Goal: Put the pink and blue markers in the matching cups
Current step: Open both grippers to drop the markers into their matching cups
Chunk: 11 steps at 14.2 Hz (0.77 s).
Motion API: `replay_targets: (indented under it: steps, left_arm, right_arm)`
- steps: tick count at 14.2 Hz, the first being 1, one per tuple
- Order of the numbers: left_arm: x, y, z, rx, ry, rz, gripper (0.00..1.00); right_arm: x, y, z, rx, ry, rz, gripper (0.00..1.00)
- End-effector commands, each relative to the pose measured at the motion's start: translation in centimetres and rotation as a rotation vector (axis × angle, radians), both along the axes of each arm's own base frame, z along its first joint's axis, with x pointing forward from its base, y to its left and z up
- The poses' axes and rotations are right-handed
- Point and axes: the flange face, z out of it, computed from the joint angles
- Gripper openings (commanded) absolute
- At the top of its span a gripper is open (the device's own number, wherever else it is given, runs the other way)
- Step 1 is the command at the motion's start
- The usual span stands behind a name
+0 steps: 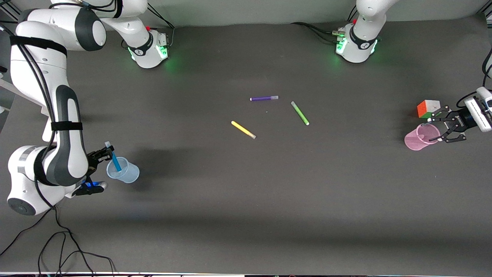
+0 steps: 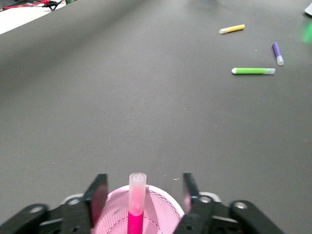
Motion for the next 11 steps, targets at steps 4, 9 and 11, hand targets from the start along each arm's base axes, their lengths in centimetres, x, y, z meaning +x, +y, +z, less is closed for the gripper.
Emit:
replay_targets:
  steps: [4, 9, 11]
  left_arm:
    - [3.5, 0.5, 6.5, 0.033, 0.078, 0.049, 0.99]
    - [6.6, -5.1, 16.8, 0.249, 0.322, 0.185, 0.99]
    - [7.4, -9.1, 21.1, 0.348, 0.384, 0.257, 0.99]
  right_arm:
    - [1.0, -0.1, -1.9, 0.019, -0.024, 0.009, 0.00]
    - [1.1, 0.0, -1.4, 0.010, -0.032, 0.003, 1.00]
    - [1.2, 0.2, -0.2, 0.010, -0.047, 0.006, 1.00]
